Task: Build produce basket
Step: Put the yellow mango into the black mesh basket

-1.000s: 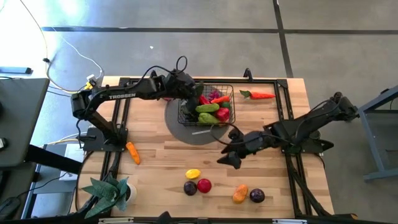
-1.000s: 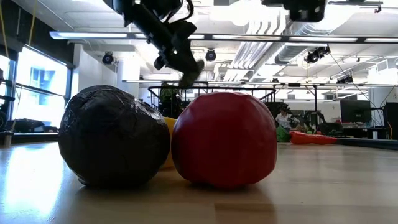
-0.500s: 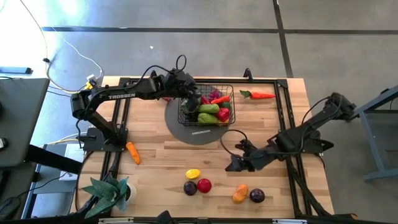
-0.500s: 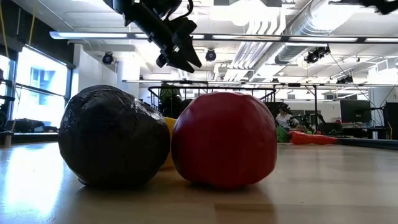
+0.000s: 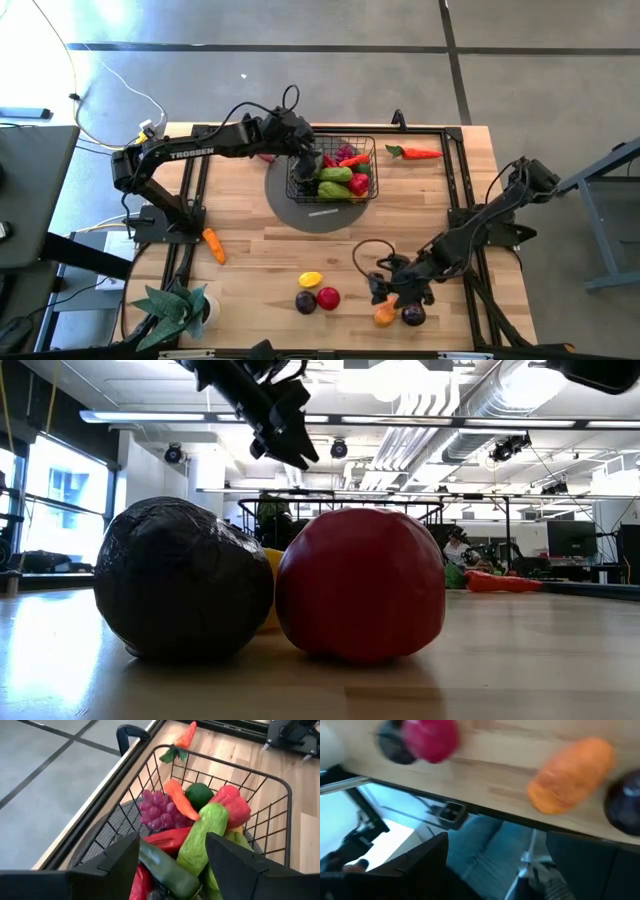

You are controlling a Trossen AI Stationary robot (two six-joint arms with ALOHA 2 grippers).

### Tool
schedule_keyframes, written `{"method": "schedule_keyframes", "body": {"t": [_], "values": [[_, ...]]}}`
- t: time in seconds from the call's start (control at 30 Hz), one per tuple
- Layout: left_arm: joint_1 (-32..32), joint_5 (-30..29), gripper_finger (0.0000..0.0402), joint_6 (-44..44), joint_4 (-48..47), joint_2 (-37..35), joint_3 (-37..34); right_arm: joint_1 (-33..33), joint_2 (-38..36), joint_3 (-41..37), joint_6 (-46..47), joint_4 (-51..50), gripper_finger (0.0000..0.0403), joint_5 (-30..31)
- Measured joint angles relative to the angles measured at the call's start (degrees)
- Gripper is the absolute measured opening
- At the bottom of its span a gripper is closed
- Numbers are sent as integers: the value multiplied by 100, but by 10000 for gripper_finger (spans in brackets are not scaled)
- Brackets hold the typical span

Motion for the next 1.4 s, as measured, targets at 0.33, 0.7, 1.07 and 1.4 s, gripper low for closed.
{"method": "schedule_keyframes", "body": {"t": [0.33, 0.7, 1.07, 1.4], "values": [[-127, -19, 218, 7, -178, -108, 140, 171, 382, 0, 472, 110, 318, -248], [-323, -17, 218, 295, -458, -245, 140, 171, 942, 0, 559, 227, 318, -651], [-326, -17, 218, 297, -454, -243, 140, 139, 1326, 0, 650, 224, 318, -889], [-326, -17, 218, 446, -446, -240, 140, -148, 1615, 0, 648, 227, 318, -960]]}}
